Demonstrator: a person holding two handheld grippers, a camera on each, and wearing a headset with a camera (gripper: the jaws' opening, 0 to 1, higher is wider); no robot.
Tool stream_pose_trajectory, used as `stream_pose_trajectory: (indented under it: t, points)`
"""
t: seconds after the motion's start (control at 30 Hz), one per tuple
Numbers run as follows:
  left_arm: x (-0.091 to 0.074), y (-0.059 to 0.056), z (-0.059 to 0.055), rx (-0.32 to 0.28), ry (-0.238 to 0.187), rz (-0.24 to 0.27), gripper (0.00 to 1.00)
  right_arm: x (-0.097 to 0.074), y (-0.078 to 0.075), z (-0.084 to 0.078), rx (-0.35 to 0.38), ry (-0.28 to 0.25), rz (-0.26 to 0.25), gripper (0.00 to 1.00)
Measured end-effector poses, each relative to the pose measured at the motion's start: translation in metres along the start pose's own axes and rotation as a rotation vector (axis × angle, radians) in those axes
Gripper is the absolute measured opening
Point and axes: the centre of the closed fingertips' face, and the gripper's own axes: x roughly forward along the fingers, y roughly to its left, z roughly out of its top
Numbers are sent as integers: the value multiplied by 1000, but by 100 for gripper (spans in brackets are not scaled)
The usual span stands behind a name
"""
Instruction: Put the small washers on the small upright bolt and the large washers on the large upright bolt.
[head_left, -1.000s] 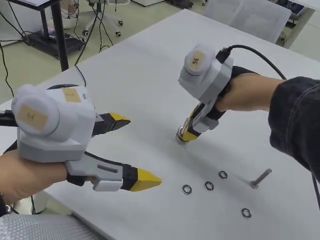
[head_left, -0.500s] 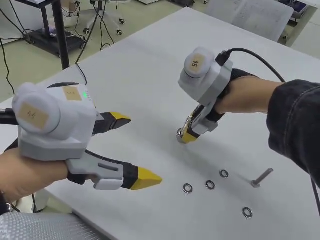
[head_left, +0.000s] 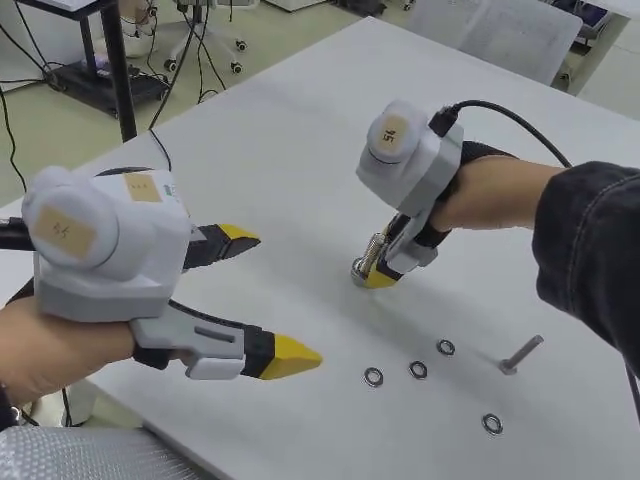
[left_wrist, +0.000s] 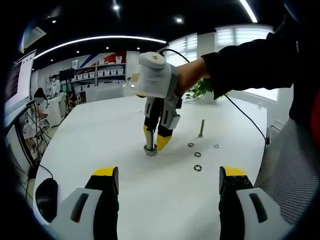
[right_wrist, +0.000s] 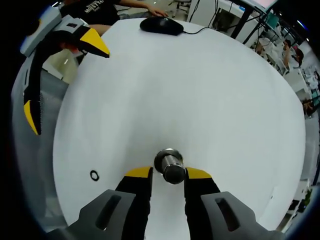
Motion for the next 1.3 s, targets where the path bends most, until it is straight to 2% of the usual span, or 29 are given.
stream_pose_trajectory:
  t: [0.63, 0.73, 0.8, 0.9, 1.03, 1.3]
  points:
    - [1, -6, 10, 34, -2, -21, 82, -25, 8, -34, 29, -9, -51, 25]
    - [1, -8, 12, 39, -3, -28, 82, -31, 20, -41, 30, -9, -54, 25]
    - [1, -9, 12, 43, -2, -32, 82, -30, 23, -43, 32, -10, -55, 25]
    - [1, -11, 14, 51, -1, -40, 82, -30, 38, -49, 38, -12, -49, 25]
    - [1, -14, 15, 58, 1, -46, 81, -26, 55, -55, 36, -4, -32, 25]
    - [-1, -19, 15, 68, 4, -56, 81, -19, 76, -64, 41, 2, -8, 25]
